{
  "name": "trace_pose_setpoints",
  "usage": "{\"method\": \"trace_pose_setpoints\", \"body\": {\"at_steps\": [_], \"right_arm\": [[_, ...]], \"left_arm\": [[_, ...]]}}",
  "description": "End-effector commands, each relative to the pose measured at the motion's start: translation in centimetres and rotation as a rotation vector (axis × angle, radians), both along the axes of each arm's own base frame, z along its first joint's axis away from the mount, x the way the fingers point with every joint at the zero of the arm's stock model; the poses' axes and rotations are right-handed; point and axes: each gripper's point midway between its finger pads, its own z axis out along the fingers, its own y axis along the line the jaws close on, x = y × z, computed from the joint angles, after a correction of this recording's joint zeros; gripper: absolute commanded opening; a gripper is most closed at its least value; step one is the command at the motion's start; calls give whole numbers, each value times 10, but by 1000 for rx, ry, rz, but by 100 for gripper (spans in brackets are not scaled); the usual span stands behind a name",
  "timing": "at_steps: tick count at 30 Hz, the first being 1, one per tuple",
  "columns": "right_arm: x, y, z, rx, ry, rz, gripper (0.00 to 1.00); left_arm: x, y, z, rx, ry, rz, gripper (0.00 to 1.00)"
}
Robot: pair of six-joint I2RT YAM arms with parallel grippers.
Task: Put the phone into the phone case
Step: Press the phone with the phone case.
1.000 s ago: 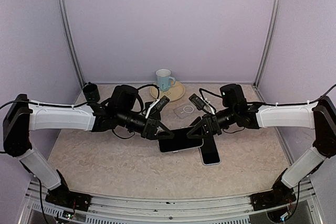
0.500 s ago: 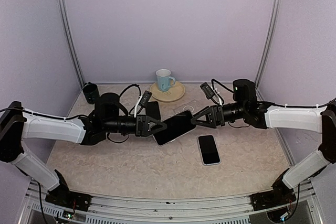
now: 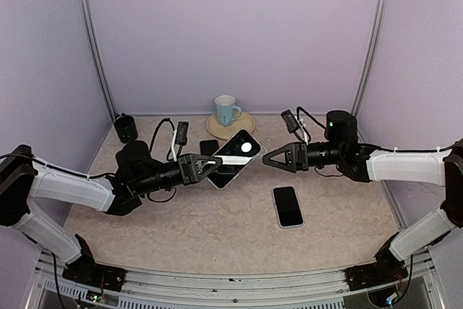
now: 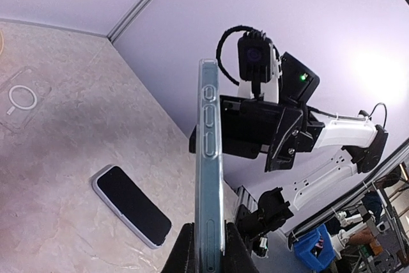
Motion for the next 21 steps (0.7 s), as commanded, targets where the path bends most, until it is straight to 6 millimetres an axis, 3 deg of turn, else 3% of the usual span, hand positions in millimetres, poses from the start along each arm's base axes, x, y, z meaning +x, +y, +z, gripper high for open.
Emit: {"method": "trace_pose_setpoints", "body": {"at_steps": [1, 6, 21], "right_arm": [[5, -1, 6, 46, 1, -24, 71], [5, 4, 14, 83, 5, -3, 69], [5, 20, 29, 125, -17, 58, 57]], "left_arm": [[-5, 9, 56, -194, -119, 70, 0], [-7, 10, 60, -267, -112, 96, 0], [-21, -14, 46, -343, -83, 93, 0]]}}
